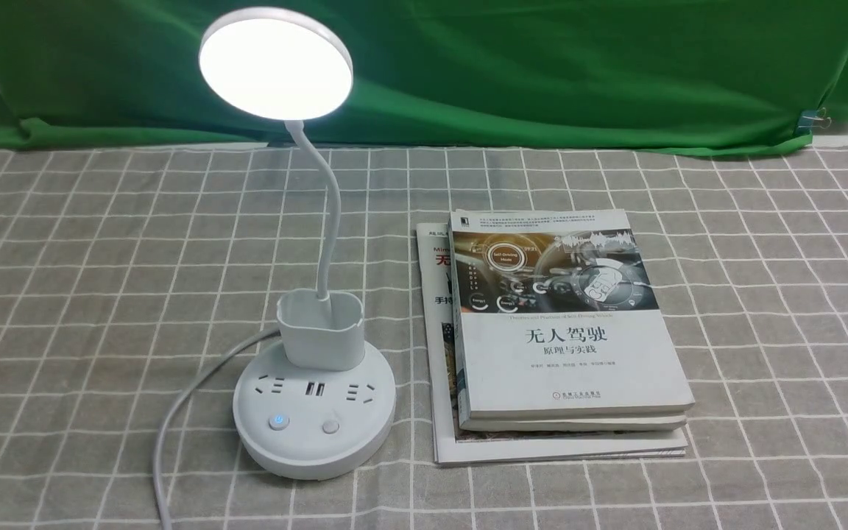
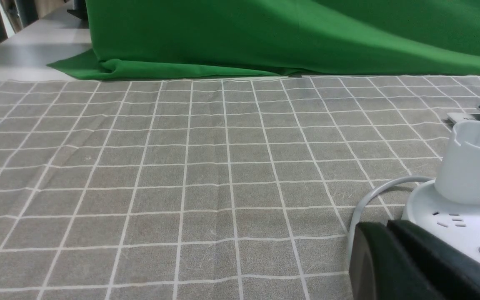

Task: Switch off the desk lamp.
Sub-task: Use the left arm to press the button switch on the lamp holder

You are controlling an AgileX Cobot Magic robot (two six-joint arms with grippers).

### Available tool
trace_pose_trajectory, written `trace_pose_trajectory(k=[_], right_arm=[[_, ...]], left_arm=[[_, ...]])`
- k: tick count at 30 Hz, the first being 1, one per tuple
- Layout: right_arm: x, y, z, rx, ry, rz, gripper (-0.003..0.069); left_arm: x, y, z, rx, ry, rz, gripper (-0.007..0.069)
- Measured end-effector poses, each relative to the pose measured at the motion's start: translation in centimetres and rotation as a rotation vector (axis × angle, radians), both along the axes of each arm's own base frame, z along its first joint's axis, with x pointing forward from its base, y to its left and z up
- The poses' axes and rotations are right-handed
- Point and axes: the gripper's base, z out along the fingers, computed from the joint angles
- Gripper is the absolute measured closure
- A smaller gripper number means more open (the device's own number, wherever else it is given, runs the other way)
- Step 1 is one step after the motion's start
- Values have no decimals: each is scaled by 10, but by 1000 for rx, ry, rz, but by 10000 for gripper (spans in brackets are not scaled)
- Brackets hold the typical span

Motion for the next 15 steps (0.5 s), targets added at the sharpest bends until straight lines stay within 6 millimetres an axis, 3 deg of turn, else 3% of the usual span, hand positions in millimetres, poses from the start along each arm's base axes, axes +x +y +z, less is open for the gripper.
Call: trace_pose_trajectory(k=[10, 15], right_arm=[[0, 0, 0, 0, 0, 0, 623], [0, 0, 0, 0, 0, 0, 623]], left_arm=[[0, 0, 2, -47, -26, 3, 624], [1, -2, 12, -473, -121, 22, 624]])
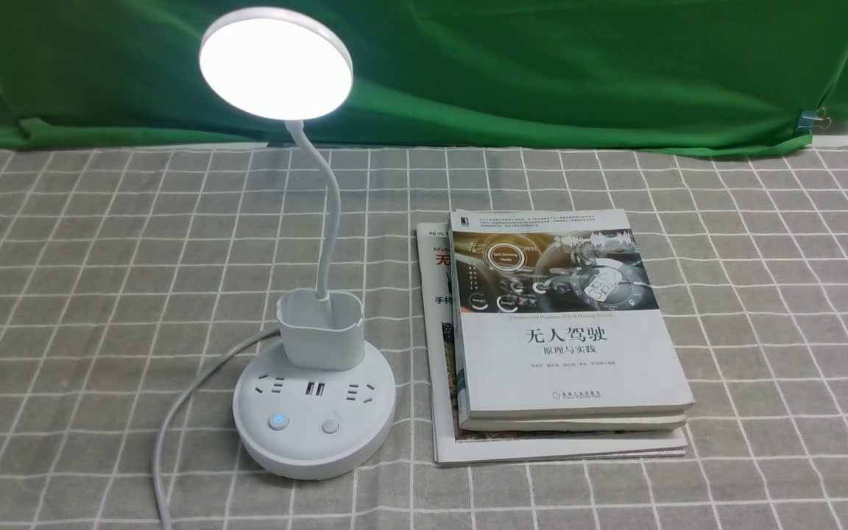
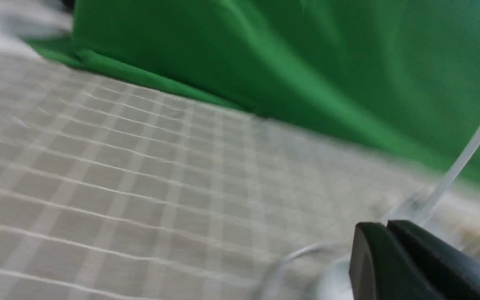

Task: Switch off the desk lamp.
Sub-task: Use the left arm to press the button switch on the lamp holder

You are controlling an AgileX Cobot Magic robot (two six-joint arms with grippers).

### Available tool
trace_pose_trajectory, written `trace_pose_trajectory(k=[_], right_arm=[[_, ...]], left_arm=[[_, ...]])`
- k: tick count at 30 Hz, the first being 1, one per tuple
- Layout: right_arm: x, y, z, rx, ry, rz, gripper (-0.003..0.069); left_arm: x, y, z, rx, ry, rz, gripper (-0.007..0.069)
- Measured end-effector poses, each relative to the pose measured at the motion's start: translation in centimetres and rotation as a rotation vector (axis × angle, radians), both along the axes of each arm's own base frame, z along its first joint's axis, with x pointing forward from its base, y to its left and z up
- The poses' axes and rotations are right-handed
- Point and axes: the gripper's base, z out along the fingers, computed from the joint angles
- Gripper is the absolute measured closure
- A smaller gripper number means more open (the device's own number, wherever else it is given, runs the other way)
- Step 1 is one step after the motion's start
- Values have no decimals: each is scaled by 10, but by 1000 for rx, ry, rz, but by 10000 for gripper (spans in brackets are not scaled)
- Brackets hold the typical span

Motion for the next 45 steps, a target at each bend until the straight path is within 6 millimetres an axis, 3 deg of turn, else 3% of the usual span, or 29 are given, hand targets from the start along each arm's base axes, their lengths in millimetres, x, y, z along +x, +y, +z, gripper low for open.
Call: trace_pose_trajectory(k=[2, 12, 16, 19, 21, 23, 26, 27, 31, 37, 41, 45], right_arm=[[0, 0, 0, 0, 0, 0, 623], [0, 0, 0, 0, 0, 0, 623], [0, 0, 0, 0, 0, 0, 623], [0, 0, 0, 0, 0, 0, 623], [0, 0, 0, 0, 0, 0, 623], [0, 0, 0, 0, 0, 0, 623], [0, 0, 0, 0, 0, 0, 623], [0, 0, 0, 0, 0, 0, 623], [0, 0, 0, 0, 0, 0, 623], [0, 0, 0, 0, 0, 0, 623], [0, 0, 0, 0, 0, 0, 623], [0, 0, 0, 0, 0, 0, 623]], left_arm=[[0, 2, 5, -141, -53, 22, 624], [-2, 10, 18, -223, -196, 98, 624], [-7, 2, 47, -128, -152, 13, 624], [-3, -5, 78, 2, 25, -59, 624], [1, -7, 85, 32, 107, -80, 624], [18, -10, 96, 83, 350, -135, 624], [37, -12, 100, 142, 578, -200, 624], [52, -13, 99, 183, 702, -247, 624], [85, -14, 88, 239, 889, -334, 624], [127, -36, 60, 320, 1031, -466, 624], [152, -71, 42, 409, 1108, -541, 624], [166, -110, 40, 444, 1121, -606, 624]])
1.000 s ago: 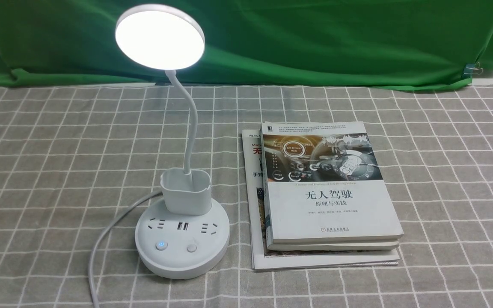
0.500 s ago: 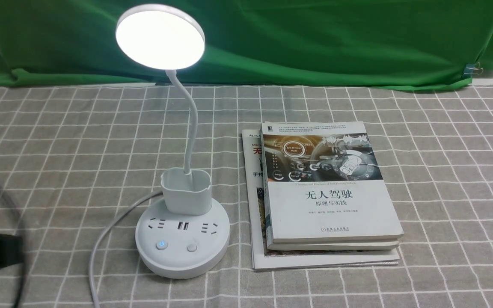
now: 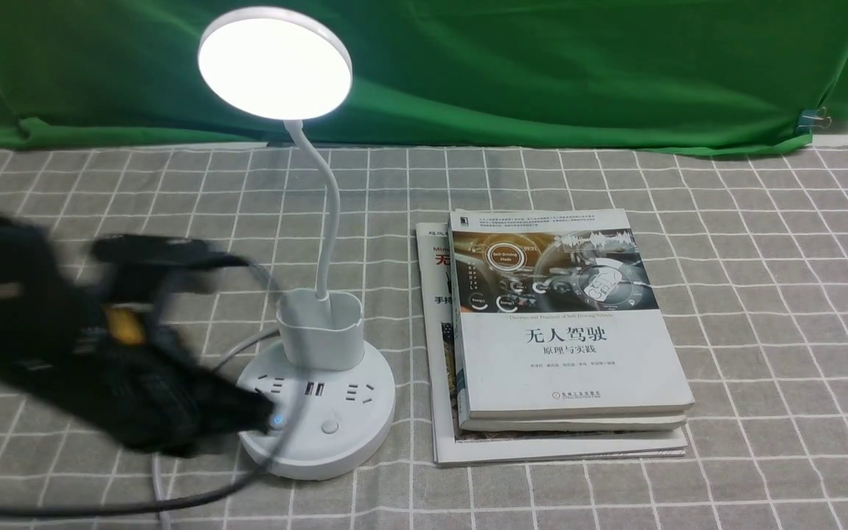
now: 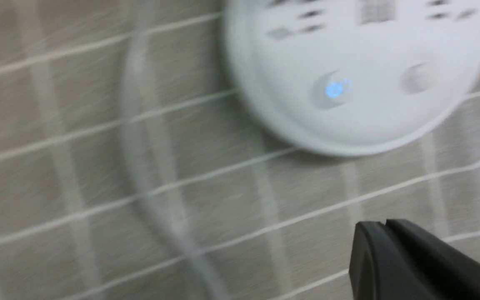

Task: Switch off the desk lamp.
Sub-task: Use the left arm to press the button switch on the lamp holder

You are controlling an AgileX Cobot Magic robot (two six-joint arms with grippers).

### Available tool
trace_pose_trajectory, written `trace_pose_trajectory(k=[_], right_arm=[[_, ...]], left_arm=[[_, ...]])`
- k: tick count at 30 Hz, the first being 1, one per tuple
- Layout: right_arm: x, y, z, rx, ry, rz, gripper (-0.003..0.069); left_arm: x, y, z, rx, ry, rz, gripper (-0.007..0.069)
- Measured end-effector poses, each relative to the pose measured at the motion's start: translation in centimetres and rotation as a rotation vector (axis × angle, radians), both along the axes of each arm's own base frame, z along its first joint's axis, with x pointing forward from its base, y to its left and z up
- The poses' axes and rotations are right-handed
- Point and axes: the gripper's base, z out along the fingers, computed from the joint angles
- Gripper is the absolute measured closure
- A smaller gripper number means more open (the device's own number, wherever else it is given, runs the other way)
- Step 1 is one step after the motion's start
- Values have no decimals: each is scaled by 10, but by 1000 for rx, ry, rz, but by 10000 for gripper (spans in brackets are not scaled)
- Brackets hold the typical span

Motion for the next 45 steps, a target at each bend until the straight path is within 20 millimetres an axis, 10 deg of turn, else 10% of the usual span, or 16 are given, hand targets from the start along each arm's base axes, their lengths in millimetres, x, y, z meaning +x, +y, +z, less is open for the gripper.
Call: trace_pose_trajectory(k=[11, 45], right_arm=[[0, 0, 0, 0, 0, 0, 623], [0, 0, 0, 0, 0, 0, 623]], left_arm=[[38, -63, -6, 37, 49, -99, 624], [71, -69, -59, 152, 190, -79, 624]])
